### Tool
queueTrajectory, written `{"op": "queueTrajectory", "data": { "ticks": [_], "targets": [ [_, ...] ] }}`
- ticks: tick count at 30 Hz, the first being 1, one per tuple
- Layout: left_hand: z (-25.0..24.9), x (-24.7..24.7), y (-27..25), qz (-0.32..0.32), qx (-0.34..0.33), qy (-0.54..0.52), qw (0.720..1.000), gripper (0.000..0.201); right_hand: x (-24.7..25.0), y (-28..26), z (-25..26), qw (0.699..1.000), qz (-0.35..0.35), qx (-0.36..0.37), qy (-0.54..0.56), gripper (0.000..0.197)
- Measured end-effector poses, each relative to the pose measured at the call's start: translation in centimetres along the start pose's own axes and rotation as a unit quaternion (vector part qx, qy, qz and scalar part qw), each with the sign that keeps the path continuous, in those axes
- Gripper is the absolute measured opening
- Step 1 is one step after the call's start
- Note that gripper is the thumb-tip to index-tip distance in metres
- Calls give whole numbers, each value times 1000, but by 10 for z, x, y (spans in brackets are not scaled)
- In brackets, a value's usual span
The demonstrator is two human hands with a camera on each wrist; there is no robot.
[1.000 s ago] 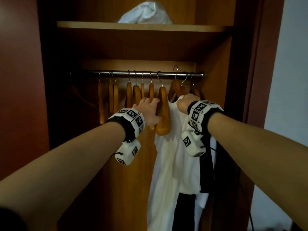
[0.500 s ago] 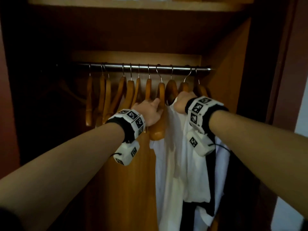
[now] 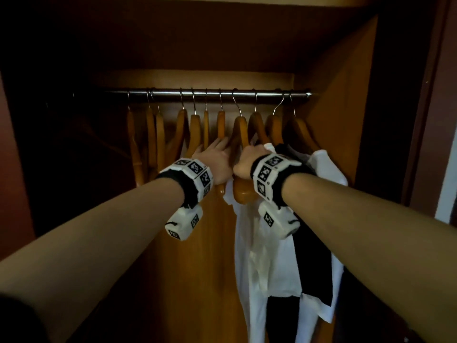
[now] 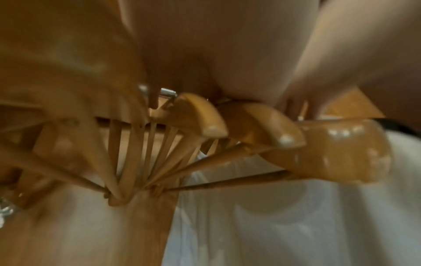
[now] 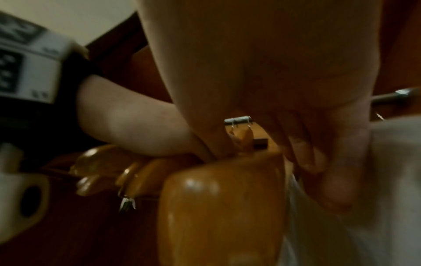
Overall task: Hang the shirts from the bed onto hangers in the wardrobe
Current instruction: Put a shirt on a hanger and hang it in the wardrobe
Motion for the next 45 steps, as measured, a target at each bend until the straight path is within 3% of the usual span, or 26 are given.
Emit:
{"op": "queueTrajectory", "data": {
  "ticks": [2,5,10,14,17,23,26,33,37,41,45],
  "targets": [
    [2,-1,-3,6,-4,-6,1000,71,-13,8,-9,999,16,-28,-1,21],
    [-1,-1,-5,1,-20,-12,1000,73,-15,9,-9,998,39,-31,33,38],
    [-1,-9,-3,-23,-34,-26,999,72,-11,13,-14,995,13,-68,74,41],
    [2,-13,-5,-37,-39,-41,998,71,-1,6,-19,990,-20,-107,85,36],
    [6,-16,-7,-43,-47,-65,996,73,12,1,-19,985,-37,-131,104,16],
    [3,-16,-12,-38,-73,-54,995,78,36,-10,-12,974,-94,-149,141,18],
    [2,-18,-21,-48,-77,-60,994,76,36,-29,-23,971,-83,-164,156,40],
    [-19,-1,-31,-72,-75,-127,986,74,39,-106,-79,982,-75,-136,111,38],
    [-40,6,-34,-107,-63,-198,972,82,45,-169,-139,983,-33,-131,123,22],
    [-106,5,-67,-124,-51,-246,960,93,53,-247,-199,983,-3,-143,111,25],
    [-185,4,-106,-129,-74,-300,942,82,60,-325,-249,980,24,-159,119,29]
  ]
}}
Point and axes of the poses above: each hand's wrist, its own y-axis towards the middle knuckle, its own x-axis out of the back of the hand, z = x × y, the point moved 10 cm from there along y, towards the middle knuckle, and after that the axes turned 10 degrees about -x, right-handed, at the moved point
